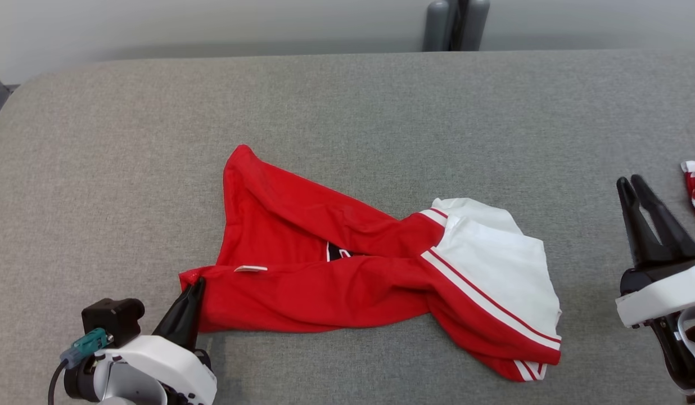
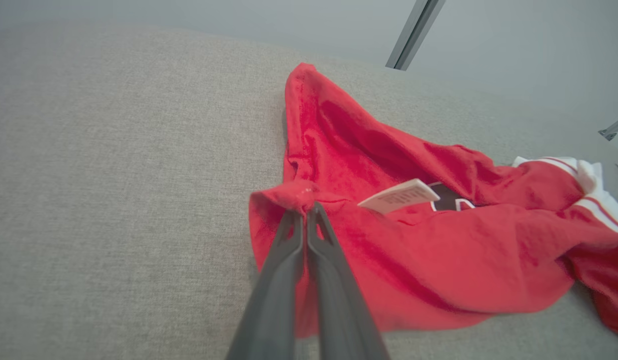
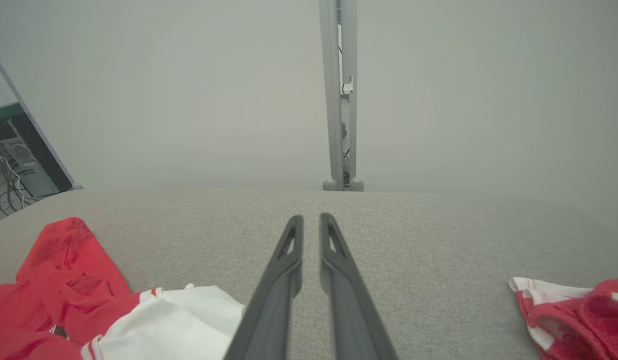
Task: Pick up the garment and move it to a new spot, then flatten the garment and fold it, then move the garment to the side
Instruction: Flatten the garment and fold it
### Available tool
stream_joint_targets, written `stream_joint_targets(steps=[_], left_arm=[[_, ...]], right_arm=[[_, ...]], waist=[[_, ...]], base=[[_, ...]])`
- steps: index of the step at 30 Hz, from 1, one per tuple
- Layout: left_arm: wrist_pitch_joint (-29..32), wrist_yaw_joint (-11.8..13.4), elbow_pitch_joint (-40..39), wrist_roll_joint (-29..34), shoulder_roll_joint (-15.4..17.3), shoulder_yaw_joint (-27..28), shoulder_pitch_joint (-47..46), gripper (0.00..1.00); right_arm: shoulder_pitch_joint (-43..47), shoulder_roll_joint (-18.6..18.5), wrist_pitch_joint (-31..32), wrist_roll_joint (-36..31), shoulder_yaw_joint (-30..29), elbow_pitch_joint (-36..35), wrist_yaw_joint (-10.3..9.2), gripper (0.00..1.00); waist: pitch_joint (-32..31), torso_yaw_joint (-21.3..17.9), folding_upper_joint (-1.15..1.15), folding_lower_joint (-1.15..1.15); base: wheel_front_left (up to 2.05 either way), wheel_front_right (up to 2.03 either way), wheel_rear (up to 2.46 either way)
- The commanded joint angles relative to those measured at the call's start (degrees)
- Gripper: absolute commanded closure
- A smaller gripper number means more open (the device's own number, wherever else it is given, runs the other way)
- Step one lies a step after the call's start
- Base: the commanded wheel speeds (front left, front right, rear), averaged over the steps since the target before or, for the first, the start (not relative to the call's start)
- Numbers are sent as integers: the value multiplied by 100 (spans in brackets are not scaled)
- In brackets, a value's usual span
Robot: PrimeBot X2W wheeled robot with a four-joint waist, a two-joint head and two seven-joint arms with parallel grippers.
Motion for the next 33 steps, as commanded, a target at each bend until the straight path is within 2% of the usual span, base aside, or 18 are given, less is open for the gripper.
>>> stream_joint_targets(steps=[1, 11, 20, 33], left_arm=[[1, 19, -13, -17, 36, 17, 40, 100], [142, 110, -3, -101, 105, -33, 375, 100], [203, 162, -71, -137, 141, -89, 569, 100], [312, 262, -214, -140, 225, -121, 658, 100]], right_arm=[[70, 30, -23, -66, -46, -109, -2, 0], [804, 583, 346, -686, -541, -1317, -2, 0], [1715, 1062, 587, -834, -907, -1802, -2, 0], [1960, 1175, 791, -906, -933, -1989, -2, 0]], waist=[[-46, -37, 0, 0], [-362, -192, 0, 0], [-589, -237, 0, 0], [-688, -267, 0, 0]], base=[[0, 0, 0], [0, 0, 0], [0, 0, 0], [0, 0, 0]])
